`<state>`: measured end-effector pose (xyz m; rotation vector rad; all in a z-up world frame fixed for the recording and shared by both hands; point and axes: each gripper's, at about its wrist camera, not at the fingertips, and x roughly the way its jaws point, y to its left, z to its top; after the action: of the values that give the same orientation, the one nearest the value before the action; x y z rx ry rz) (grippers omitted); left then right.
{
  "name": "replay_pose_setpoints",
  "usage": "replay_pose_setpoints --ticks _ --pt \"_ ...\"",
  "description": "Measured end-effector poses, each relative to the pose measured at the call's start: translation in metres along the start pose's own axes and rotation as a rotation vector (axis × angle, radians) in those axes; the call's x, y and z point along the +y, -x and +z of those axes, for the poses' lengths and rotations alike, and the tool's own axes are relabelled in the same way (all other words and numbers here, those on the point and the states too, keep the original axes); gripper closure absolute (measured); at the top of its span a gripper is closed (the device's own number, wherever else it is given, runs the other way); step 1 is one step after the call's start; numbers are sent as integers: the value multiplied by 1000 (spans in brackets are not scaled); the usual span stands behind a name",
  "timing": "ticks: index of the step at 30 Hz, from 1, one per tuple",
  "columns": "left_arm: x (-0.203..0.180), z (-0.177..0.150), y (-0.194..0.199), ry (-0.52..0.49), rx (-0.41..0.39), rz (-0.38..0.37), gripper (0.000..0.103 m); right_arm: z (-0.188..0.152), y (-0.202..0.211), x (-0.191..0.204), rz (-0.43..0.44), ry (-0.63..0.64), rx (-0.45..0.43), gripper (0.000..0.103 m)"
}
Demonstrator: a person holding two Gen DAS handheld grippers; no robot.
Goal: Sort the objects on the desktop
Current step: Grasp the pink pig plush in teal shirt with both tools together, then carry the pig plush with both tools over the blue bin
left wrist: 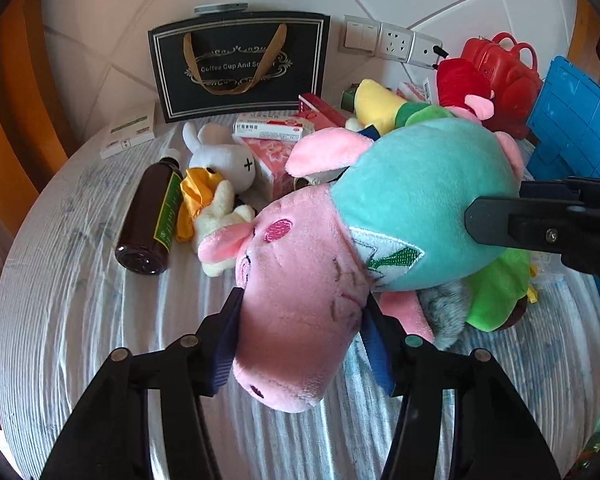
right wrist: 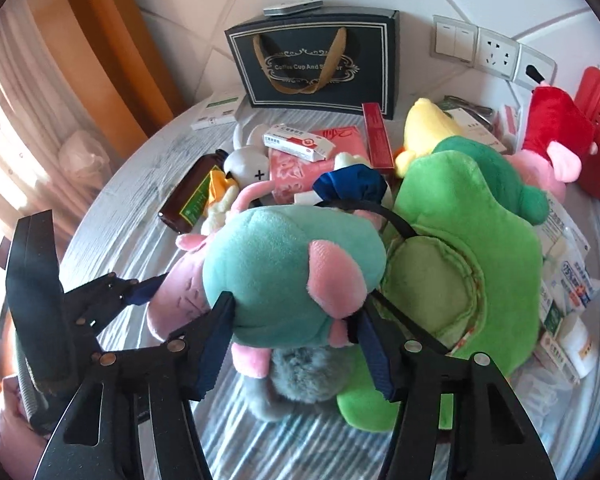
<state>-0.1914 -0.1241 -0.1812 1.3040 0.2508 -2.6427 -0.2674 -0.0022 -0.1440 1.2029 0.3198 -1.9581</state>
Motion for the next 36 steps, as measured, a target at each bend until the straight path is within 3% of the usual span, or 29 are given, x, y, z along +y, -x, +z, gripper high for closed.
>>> replay_pose_setpoints --ticks 10,19,27,36 --pt "-44 28 86 -99 -185 21 49 -14 99 1 1 7 -203 45" --pt "-127 45 157 -226 -339 -45 49 -51 211 -19 -80 -46 -390 46" --pt "-233 64 198 -362 -434 -157 49 -96 305 -67 -208 -138 -526 46" --pt "-399 89 233 -546 -484 -336 49 -154 420 -156 -388 -295 -651 46"
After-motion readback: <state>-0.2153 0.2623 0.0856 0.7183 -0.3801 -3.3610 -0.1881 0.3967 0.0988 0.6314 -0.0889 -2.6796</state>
